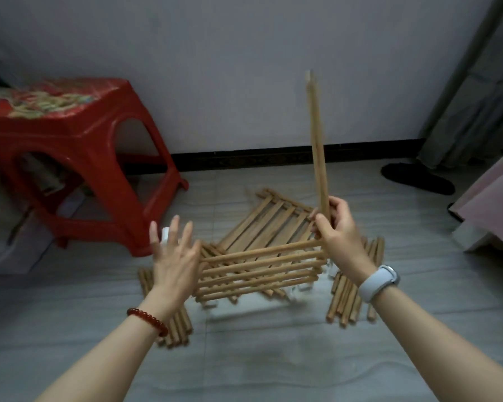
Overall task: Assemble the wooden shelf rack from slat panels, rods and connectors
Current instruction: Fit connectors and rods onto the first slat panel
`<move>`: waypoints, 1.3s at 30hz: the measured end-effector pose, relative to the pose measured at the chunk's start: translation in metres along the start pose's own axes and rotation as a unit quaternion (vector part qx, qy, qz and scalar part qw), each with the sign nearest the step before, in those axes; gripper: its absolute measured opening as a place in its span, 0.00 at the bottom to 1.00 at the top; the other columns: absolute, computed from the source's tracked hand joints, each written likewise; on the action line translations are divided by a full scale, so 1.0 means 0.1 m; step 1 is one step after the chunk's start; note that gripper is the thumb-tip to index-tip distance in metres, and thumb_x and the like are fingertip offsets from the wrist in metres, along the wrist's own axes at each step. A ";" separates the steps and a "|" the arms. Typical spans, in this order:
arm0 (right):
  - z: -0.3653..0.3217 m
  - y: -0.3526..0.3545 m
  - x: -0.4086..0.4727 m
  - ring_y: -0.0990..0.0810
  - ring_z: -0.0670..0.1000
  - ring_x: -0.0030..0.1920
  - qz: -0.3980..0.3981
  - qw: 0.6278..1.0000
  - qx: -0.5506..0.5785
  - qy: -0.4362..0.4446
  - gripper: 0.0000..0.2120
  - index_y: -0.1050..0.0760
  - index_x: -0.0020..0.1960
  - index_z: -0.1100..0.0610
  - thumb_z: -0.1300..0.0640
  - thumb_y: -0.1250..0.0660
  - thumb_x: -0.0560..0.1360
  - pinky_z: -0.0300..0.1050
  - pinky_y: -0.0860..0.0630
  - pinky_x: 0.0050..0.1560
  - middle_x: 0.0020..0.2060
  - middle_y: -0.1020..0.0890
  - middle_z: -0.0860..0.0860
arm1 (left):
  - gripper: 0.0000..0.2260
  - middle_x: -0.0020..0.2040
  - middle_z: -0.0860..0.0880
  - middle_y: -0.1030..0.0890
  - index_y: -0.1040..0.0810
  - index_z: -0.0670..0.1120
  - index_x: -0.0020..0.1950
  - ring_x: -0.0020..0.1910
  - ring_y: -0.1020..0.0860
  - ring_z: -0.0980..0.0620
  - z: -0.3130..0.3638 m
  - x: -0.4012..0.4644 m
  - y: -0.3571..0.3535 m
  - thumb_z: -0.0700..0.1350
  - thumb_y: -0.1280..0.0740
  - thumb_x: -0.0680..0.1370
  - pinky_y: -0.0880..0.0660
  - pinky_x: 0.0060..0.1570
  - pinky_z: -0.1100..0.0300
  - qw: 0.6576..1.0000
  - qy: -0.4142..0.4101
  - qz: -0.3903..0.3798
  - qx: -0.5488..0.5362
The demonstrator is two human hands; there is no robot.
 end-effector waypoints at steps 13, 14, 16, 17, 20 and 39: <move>-0.15 -0.70 -0.09 0.28 0.45 0.32 -0.176 0.962 -0.205 0.036 0.07 0.32 0.52 0.50 0.59 0.37 0.76 0.43 0.29 0.35 0.35 0.26 0.50 | 0.10 0.51 0.50 0.23 0.26 0.45 0.58 0.52 0.26 0.52 -0.32 -0.09 -0.15 0.49 0.42 0.82 0.31 0.48 0.59 0.744 0.282 0.017 -0.606; -0.19 -0.70 -0.12 0.29 0.41 0.30 -0.184 0.953 -0.232 0.062 0.06 0.32 0.53 0.49 0.54 0.37 0.77 0.38 0.32 0.33 0.32 0.26 0.46 | 0.08 0.45 0.52 0.23 0.25 0.45 0.52 0.47 0.25 0.51 -0.30 -0.14 -0.15 0.47 0.42 0.82 0.30 0.44 0.60 0.736 0.294 0.036 -0.609; -0.27 -0.67 -0.20 0.29 0.41 0.28 -0.215 0.927 -0.291 0.103 0.08 0.33 0.57 0.44 0.48 0.39 0.78 0.37 0.33 0.32 0.30 0.27 0.44 | 0.09 0.37 0.53 0.25 0.26 0.45 0.43 0.39 0.26 0.53 -0.25 -0.22 -0.13 0.45 0.42 0.82 0.31 0.36 0.70 0.726 0.290 0.060 -0.621; -0.30 -0.64 -0.25 0.29 0.42 0.29 -0.233 0.912 -0.320 0.108 0.09 0.34 0.58 0.44 0.49 0.40 0.79 0.40 0.31 0.33 0.31 0.26 0.44 | 0.11 0.35 0.52 0.26 0.27 0.46 0.41 0.36 0.27 0.55 -0.22 -0.27 -0.12 0.44 0.42 0.82 0.32 0.32 0.73 0.722 0.285 0.062 -0.627; -0.36 -0.52 -0.37 0.26 0.47 0.34 -0.274 0.874 -0.389 0.096 0.07 0.36 0.54 0.46 0.55 0.40 0.78 0.43 0.30 0.34 0.35 0.25 0.47 | 0.12 0.33 0.50 0.26 0.29 0.48 0.38 0.33 0.28 0.55 -0.21 -0.34 -0.11 0.45 0.41 0.81 0.32 0.30 0.67 0.720 0.280 0.053 -0.633; -0.10 -0.87 -0.91 0.23 0.47 0.40 -0.254 0.752 -0.550 0.259 0.17 0.33 0.66 0.42 0.42 0.50 0.80 0.40 0.43 0.29 0.45 0.22 0.43 | 0.17 0.37 0.51 0.25 0.27 0.51 0.39 0.36 0.26 0.53 -0.30 -0.58 -0.22 0.55 0.48 0.82 0.31 0.32 0.59 0.696 0.289 -0.048 -0.655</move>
Point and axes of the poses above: each hand's wrist, its own x-axis towards the middle knuckle, its own y-axis out of the back of the hand, z = x × y, the point moved 3 cm from there along x, towards the middle knuckle
